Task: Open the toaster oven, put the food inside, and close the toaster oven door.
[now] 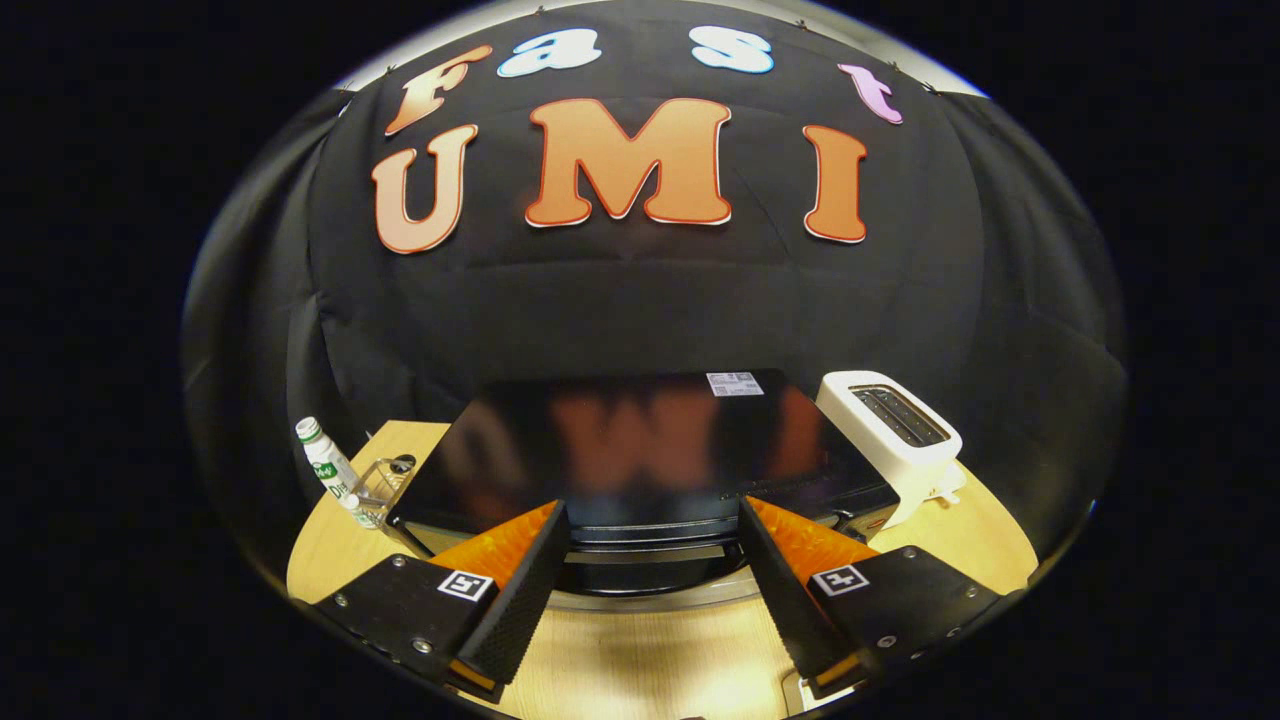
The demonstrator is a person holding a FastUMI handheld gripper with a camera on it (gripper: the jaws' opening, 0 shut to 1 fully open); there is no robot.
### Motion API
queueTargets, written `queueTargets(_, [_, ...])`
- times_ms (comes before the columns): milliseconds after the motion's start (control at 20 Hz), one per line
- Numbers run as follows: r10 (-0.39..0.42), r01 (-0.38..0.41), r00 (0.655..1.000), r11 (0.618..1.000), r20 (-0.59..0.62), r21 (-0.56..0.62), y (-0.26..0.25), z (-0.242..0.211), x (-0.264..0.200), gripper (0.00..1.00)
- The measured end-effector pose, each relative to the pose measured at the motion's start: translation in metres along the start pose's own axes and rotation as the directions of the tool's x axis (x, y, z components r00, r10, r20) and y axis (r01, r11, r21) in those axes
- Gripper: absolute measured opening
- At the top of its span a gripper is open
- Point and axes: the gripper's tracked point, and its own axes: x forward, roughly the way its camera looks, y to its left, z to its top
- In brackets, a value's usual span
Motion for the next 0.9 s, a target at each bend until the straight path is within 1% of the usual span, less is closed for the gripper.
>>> queueTargets(100, [0.041, -0.041, 0.999, 0.999, 0.015, 0.019, 0.010, 0.004, 0.001, 1.00])
queueTargets(250, [0.051, -0.052, 0.999, 0.998, 0.015, 0.020, 0.016, -0.007, -0.005, 1.00])
queueTargets(300, [0.051, -0.051, 0.998, 0.999, 0.038, 0.005, 0.013, -0.005, -0.010, 1.00])
queueTargets(400, [0.050, -0.051, 0.997, 0.998, 0.052, 0.026, 0.013, -0.008, -0.017, 1.00])
queueTargets(700, [0.044, -0.045, 0.998, 0.999, 0.034, 0.023, 0.010, -0.031, -0.045, 1.00])
queueTargets(900, [0.038, -0.038, 0.999, 0.999, 0.002, 0.022, 0.008, -0.054, -0.064, 1.00])
